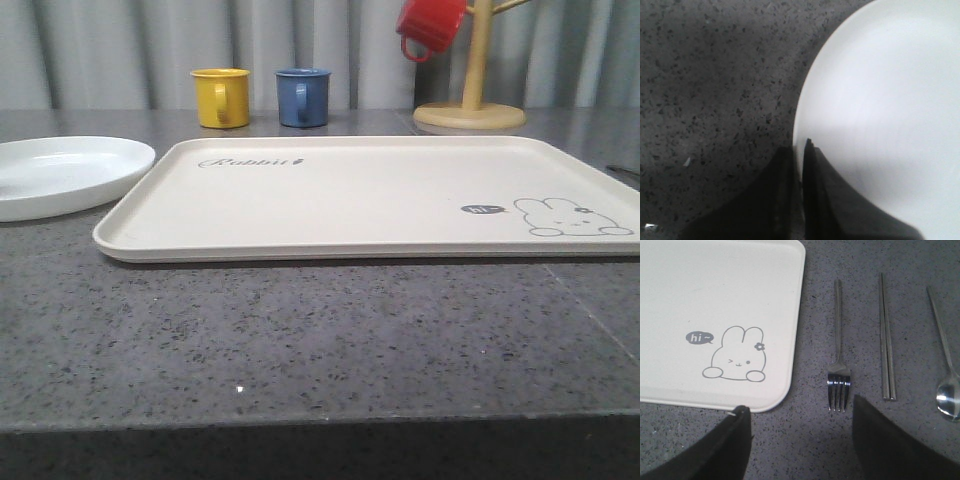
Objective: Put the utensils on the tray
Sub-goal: 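Lift the white plate with the left gripper and set it on the tray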
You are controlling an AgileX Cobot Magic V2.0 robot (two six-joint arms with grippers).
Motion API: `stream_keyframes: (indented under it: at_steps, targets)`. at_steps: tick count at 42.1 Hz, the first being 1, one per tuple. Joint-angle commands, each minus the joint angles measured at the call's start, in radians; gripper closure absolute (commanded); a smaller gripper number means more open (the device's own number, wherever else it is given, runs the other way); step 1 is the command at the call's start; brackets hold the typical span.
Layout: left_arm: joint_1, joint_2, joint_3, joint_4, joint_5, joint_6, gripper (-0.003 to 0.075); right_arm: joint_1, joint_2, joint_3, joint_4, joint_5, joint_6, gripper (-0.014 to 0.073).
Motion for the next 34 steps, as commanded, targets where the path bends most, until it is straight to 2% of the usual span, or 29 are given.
stream_keyframes:
  at_steps: [1, 11, 17, 29, 34]
  targets:
    - [0.001, -0.046, -0.064, -0.035, 0.013, 0.004, 0.0741, -0.004, 0.005, -0.025, -0.003, -0.063, 0.000, 0.0124]
    - [-0.033, -0.104, -0.160, -0.136, 0.090, 0.004, 0.0741, -0.004, 0.005, -0.025, -0.003, -0.063, 0.000, 0.0124]
    - [-0.137, -0.117, -0.186, -0.154, 0.099, 0.004, 0.0741, -0.004, 0.005, -0.025, -0.003, -0.063, 0.000, 0.0124]
    - [-0.409, -0.053, -0.186, -0.148, 0.028, 0.004, 0.0741, -0.004, 0.005, -0.025, -0.003, -0.063, 0.000, 0.0124]
    - [-0.476, -0.007, -0.186, -0.133, 0.017, 0.004, 0.0741, -0.004, 0.005, -0.025, -0.003, -0.063, 0.000, 0.0124]
